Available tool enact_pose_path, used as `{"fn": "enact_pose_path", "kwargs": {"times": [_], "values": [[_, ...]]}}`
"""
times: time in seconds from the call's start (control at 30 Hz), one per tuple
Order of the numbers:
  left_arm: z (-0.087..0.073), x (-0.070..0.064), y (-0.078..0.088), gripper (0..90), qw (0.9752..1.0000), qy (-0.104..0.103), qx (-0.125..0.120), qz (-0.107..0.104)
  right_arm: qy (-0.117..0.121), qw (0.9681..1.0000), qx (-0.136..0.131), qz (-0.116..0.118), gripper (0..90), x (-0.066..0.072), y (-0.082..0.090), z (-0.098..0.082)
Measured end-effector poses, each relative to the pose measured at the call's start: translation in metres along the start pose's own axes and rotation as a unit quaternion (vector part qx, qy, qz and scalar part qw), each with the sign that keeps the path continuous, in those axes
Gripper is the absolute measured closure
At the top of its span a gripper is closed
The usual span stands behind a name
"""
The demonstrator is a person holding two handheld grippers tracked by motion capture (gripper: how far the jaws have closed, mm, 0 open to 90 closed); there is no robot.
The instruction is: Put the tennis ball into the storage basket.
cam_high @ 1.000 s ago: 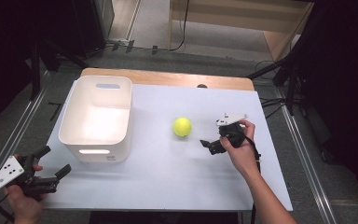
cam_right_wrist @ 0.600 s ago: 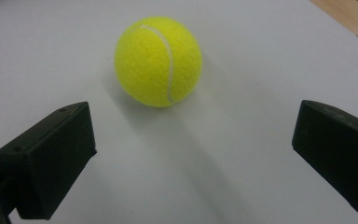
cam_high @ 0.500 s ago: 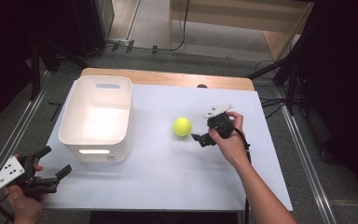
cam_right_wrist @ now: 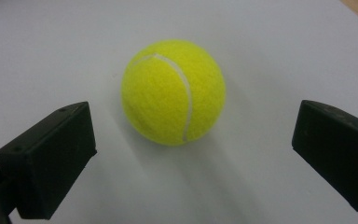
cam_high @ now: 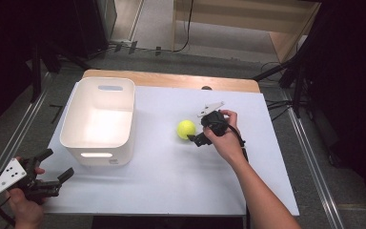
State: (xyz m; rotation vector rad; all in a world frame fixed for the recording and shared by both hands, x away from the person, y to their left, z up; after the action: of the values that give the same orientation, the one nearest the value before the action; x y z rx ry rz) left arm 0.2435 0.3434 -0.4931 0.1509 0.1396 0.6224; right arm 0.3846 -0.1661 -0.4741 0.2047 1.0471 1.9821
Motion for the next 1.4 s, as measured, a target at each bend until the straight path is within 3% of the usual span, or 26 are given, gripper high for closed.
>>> {"fn": "enact_pose_path", "kwargs": {"times": [0.23, 0.47, 0.53, 1.03, 1.4], "values": [[0.002, 0.003, 0.0, 0.0, 1.0, 0.003, -0.004, 0.003, 0.008, 0.9999, 0.01, 0.0, 5.2, 0.005, -0.011, 0.007], [0.004, 0.005, -0.001, 0.0, 1.0, 0.004, -0.001, 0.002, 0.009, 0.999, 0.042, 0.005, 6.5, 0.009, -0.026, 0.008], [0.005, 0.007, 0.0, 0.0, 1.0, 0.006, -0.005, 0.002, 0.01, 0.999, 0.044, 0.003, 11.5, 0.009, -0.028, 0.008], [0.008, 0.002, -0.015, 0.0, 0.9999, -0.002, 0.007, -0.013, -0.002, 0.9982, 0.055, 0.025, 16.6, 0.013, -0.04, 0.011], [0.007, 0.0, -0.02, 0.0, 0.9999, -0.002, 0.008, -0.014, 0.005, 0.9977, 0.059, 0.033, 20.9, 0.016, -0.044, 0.014]]}}
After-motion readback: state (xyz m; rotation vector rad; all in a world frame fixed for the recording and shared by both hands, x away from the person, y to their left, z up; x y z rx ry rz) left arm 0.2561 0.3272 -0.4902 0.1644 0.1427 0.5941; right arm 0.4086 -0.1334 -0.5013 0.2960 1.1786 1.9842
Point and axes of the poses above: each handheld gripper's, and its own axes: y roughly backward along the jaws, z roughly out of its top, x roughly to its left, the point moved 2 cm from there along -y, roughly forward along the jaws, and after that the axes turned 14 degrees about -z, right-handed, at the moved point
